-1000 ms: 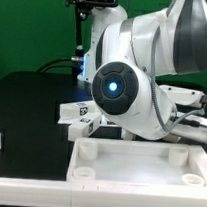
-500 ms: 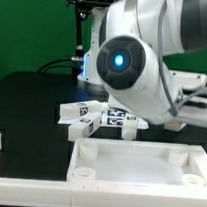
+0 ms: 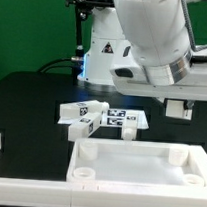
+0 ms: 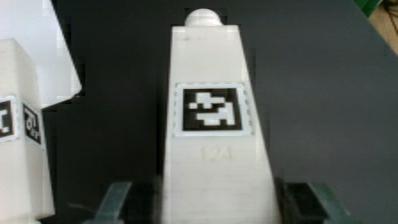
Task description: Assemble desk
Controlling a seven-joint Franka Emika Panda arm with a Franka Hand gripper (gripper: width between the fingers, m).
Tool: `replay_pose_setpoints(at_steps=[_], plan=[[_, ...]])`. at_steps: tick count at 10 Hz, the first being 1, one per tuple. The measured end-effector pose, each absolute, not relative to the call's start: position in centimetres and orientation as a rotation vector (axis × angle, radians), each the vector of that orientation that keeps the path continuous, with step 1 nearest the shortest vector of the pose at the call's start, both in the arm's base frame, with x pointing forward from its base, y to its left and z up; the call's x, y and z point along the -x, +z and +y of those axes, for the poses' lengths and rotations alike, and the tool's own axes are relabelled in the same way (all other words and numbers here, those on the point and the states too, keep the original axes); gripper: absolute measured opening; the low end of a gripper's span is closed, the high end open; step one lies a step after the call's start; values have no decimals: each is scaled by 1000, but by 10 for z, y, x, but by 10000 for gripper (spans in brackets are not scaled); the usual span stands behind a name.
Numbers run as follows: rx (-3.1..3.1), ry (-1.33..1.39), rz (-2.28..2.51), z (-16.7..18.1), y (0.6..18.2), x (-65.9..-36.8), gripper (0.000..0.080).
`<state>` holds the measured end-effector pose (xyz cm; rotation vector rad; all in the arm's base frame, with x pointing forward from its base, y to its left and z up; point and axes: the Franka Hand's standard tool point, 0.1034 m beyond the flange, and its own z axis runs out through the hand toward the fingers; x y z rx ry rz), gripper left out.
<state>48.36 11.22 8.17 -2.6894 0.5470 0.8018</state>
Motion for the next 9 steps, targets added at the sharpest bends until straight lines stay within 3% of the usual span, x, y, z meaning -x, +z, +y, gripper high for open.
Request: replay_pose_setpoints(at_steps=[1, 2, 3, 4, 6, 9], plan=[[2721, 718, 507, 104, 87, -485, 284], [2732, 695, 448, 94, 112, -494, 284], [2763, 584, 370, 85, 140, -523, 284], [2812, 480, 288, 86, 156, -547, 284], [2864, 311, 340, 108, 153, -543, 284], [2914, 11, 308, 109, 161, -562, 285]])
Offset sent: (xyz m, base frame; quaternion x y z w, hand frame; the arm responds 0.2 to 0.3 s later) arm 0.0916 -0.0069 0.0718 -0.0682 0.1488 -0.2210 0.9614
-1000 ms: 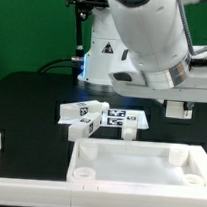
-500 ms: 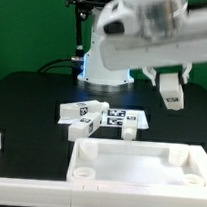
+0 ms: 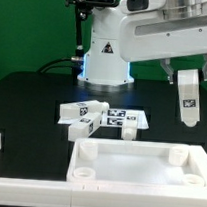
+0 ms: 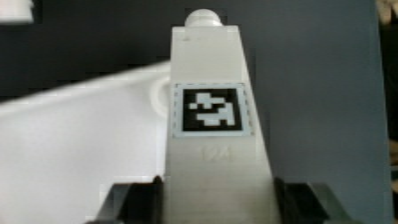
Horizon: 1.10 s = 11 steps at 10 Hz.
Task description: Assemble desk
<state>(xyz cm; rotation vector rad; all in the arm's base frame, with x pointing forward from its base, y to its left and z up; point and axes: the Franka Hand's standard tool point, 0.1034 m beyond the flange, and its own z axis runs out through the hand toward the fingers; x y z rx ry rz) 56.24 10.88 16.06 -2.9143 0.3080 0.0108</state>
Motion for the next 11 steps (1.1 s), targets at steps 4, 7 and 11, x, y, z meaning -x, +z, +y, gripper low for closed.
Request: replay_pose_setpoints(at_steps=[4, 7, 11], plan=[[2942, -455, 100, 110, 171, -602, 285], [2959, -513, -3, 106, 161, -602, 285], [2986, -568, -232, 112, 164, -610, 285]])
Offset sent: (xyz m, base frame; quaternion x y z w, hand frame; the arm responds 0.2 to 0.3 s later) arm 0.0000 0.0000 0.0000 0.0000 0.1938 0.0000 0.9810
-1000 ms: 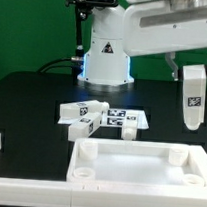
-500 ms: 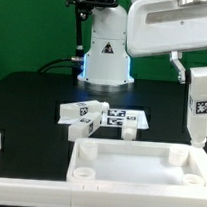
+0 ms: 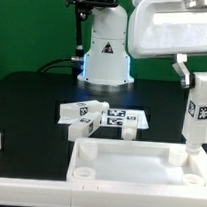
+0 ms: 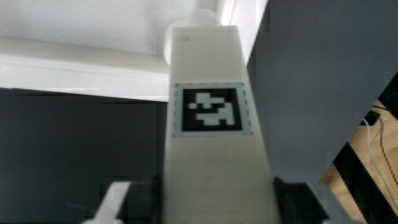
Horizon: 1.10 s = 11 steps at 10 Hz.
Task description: Assemble desk
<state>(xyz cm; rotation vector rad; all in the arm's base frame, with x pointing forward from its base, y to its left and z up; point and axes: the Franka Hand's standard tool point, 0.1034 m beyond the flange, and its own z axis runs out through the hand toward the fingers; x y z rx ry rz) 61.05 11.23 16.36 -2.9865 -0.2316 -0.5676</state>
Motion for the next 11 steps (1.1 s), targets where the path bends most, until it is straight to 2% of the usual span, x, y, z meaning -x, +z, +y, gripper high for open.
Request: replay_pose_setpoints(at_steps=[3, 4, 5, 9, 11], plan=[[2986, -566, -231, 112, 162, -610, 285], [2968, -652, -229, 111, 161, -613, 285], [2970, -654, -231, 108, 155, -612, 285], [2971, -640, -240, 110, 155, -613, 285], [2959, -694, -241, 109, 142, -612, 285]])
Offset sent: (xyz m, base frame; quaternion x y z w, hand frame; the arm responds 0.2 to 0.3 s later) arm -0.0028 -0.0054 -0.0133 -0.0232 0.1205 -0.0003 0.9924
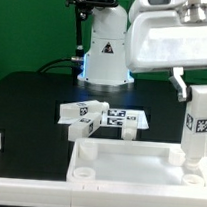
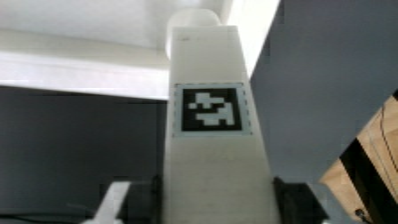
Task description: Assemble desk
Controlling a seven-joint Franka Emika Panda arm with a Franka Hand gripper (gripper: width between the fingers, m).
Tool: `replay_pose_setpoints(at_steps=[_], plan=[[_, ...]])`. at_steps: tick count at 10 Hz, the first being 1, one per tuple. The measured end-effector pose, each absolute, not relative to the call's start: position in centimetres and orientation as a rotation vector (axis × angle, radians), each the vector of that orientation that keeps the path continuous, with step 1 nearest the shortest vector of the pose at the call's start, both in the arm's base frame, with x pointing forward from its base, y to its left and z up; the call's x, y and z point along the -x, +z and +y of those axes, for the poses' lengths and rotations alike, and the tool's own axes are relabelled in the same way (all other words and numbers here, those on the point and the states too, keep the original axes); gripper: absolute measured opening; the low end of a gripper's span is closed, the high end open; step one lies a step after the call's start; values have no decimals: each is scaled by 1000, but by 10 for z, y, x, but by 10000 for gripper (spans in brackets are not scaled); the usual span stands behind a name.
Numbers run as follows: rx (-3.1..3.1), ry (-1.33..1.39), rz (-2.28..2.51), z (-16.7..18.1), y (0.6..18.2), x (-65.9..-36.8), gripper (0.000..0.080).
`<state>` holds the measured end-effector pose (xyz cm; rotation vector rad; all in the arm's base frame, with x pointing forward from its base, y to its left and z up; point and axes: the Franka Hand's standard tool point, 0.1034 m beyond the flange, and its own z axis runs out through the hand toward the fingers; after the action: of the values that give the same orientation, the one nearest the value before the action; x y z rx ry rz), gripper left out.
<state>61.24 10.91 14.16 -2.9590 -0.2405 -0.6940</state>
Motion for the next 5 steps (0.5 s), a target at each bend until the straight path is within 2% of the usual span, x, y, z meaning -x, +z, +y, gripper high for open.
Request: replay_pose_setpoints(at_steps=[5], plan=[[2956, -700, -249, 110, 137, -616, 285]])
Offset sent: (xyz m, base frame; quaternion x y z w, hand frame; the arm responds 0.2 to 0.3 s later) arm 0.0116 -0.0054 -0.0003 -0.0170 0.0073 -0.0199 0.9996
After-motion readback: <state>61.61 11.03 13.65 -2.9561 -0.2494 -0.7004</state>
